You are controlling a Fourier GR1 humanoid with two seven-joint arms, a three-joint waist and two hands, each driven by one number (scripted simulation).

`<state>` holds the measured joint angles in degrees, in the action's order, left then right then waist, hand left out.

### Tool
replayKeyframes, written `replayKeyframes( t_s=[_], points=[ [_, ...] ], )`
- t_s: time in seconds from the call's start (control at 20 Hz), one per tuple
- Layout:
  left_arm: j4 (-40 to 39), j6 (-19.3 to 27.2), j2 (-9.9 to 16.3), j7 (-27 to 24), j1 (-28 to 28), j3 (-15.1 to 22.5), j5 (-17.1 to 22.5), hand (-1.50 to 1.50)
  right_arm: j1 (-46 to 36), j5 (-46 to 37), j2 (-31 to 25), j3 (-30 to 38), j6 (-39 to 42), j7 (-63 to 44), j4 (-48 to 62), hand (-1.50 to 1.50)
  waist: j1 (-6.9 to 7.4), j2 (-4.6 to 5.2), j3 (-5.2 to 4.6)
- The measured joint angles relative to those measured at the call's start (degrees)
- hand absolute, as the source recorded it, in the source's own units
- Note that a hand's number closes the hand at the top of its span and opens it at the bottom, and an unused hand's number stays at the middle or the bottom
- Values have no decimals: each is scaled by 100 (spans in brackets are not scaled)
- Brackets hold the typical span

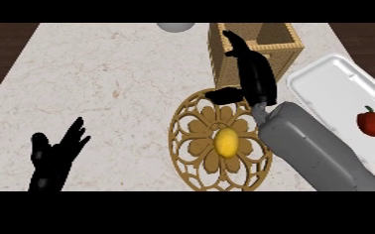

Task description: Pick the lemon from the placemat and place it in the basket

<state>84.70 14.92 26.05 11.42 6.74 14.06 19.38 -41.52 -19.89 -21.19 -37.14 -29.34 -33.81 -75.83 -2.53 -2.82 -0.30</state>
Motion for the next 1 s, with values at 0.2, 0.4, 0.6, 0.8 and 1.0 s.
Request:
replayKeyframes(
  t_s=[0.2, 0.4, 0.6, 0.8, 1.0],
  points=[
    [22, 1, 25, 30, 106, -86, 68, 0, -621, -30, -521, -58, 1141, -1175, -393, -150, -118, -19, 18],
    [74, 9, 20, 28, 159, -116, 88, 0, -1114, 474, -778, -62, 2398, -2196, -935, -150, -147, -9, 28],
    [107, -10, 6, -10, 208, -136, 100, 0, -1423, 1288, -1062, 71, 3377, -2803, -1410, -150, -172, 17, 41],
    [119, -26, 3, -74, 241, -138, 66, 0, -1599, 2075, -1403, 189, 3824, -3157, -1876, -150, -184, 40, 50],
    [141, -56, 0, -56, 228, -168, 87, 0, -1672, 2741, -1798, 247, 4016, -3419, -2345, -150, -160, 71, 57]
  ],
)
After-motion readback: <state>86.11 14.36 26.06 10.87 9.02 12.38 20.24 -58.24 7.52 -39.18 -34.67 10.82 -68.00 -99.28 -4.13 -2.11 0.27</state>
